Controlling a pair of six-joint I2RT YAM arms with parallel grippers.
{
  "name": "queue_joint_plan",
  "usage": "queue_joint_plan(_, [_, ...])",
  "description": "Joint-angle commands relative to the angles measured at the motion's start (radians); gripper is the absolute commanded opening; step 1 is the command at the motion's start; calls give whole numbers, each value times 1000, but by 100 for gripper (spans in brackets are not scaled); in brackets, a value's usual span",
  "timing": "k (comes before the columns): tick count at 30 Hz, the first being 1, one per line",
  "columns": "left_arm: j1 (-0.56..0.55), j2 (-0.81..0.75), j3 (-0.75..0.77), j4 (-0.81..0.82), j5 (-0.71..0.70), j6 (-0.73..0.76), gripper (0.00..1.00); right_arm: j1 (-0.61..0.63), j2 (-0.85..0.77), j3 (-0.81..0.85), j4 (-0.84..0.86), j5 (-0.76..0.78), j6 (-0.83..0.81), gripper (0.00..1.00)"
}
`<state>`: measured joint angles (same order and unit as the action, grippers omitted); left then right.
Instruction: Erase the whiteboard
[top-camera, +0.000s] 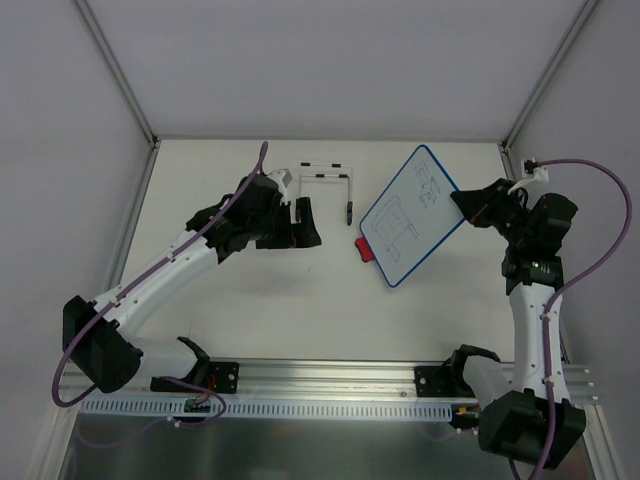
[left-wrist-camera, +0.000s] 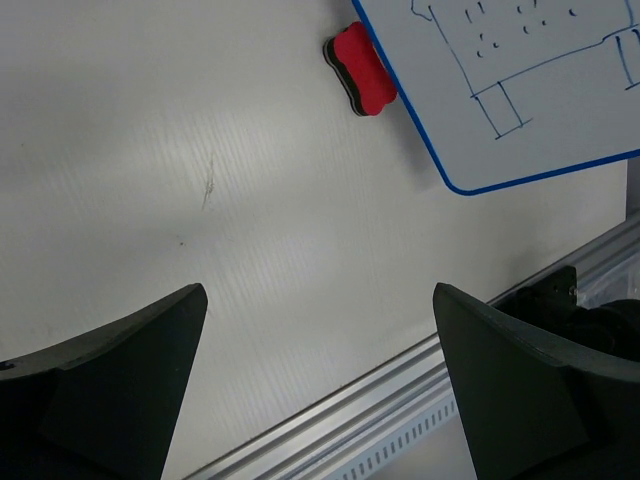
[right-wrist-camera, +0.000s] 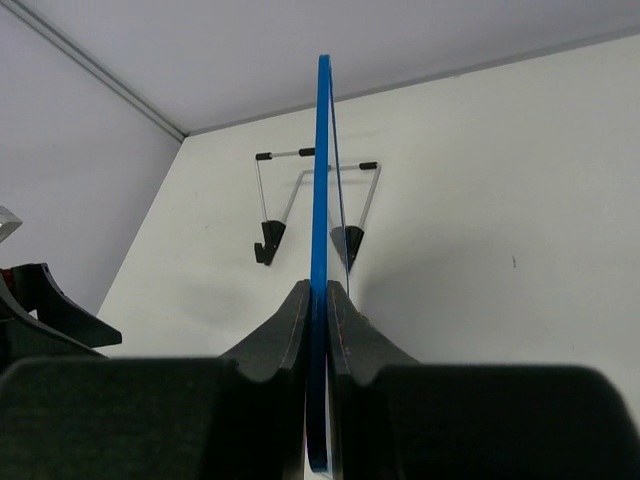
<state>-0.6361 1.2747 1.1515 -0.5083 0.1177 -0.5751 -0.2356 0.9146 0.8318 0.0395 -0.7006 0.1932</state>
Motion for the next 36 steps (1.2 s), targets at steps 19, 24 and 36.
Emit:
queue_joint_plan(19, [-154,612,428,7,-204,-232,86,-77,-29,-62,135,29,-138,0])
queue_joint_plan(24, [-189,755,514,5,-268,-255,82,-77,-51,-129,148,36,-155,0])
queue_joint_plan(36, [-208,893,591,-2,-325,-273,67,-76,-102,-215,146,70,-155,0])
